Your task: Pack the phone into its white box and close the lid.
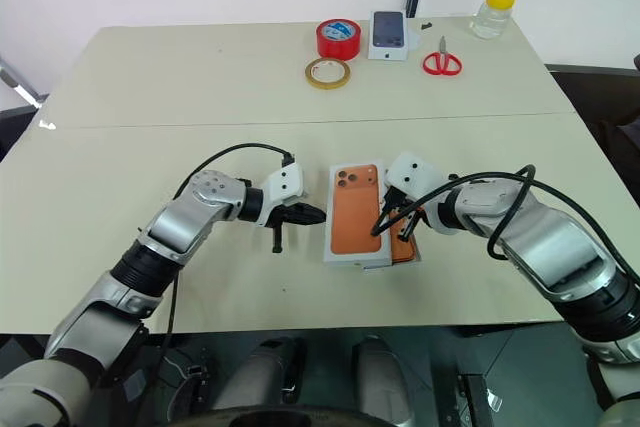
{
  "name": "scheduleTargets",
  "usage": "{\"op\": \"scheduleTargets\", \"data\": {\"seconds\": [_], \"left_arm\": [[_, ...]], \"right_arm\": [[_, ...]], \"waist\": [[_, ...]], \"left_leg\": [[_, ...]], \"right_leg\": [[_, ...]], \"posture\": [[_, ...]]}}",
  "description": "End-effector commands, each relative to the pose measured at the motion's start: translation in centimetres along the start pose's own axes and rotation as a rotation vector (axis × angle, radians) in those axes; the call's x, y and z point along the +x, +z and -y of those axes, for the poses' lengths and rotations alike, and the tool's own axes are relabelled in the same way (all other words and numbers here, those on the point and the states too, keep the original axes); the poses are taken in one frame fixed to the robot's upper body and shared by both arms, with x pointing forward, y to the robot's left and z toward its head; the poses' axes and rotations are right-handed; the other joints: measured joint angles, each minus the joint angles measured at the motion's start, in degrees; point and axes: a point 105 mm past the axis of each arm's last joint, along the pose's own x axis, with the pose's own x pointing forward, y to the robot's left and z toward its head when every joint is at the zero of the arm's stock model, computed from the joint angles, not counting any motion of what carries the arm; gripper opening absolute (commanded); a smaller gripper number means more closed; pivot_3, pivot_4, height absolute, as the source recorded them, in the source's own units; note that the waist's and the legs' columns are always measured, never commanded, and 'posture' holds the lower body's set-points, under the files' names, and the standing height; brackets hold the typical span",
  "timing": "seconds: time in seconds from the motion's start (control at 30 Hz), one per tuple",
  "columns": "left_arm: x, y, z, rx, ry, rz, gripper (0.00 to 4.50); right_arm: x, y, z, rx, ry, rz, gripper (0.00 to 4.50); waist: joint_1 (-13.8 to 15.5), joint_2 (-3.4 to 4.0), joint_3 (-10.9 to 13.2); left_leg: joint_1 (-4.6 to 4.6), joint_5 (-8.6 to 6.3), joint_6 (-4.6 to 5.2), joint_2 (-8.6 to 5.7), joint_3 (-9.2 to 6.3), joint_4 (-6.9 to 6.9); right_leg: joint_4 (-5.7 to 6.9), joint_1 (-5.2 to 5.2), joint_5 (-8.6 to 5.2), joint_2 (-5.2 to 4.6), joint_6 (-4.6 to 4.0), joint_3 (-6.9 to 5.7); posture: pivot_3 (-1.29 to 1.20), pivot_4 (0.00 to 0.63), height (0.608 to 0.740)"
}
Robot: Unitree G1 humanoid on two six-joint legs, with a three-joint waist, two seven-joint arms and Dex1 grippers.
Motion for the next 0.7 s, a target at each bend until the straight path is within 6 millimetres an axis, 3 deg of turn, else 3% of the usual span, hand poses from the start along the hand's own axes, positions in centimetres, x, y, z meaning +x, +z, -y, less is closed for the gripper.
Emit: {"op": "scheduleTargets", "data": {"seconds": [0.03, 0.7], "left_arm": [[0.2, 2.4, 0.3, 0.067, -0.006, 0.061, 0.0], [1.6, 3.7, 1.7, 0.102, -0.077, 0.1, 0.0]], "right_arm": [[-0.8, 0.8, -0.1, -0.034, -0.006, 0.03, 0.04], [-1.4, -0.6, 0.6, -0.024, -0.03, -0.014, 0.04]], "waist": [[0.0, 0.0, 0.0], [0.0, 0.0, 0.0]], "left_leg": [[0.0, 0.0, 0.0, 0.0, 0.0, 0.0], [0.0, 0.08, -0.14, 0.0, 0.0, 0.02]], "right_leg": [[0.0, 0.0, 0.0, 0.0, 0.0, 0.0], [0.01, 0.01, 0.0, 0.0, 0.0, -0.01]], "posture": [[0.0, 0.15, 0.74], [0.0, 0.15, 0.74]]}}
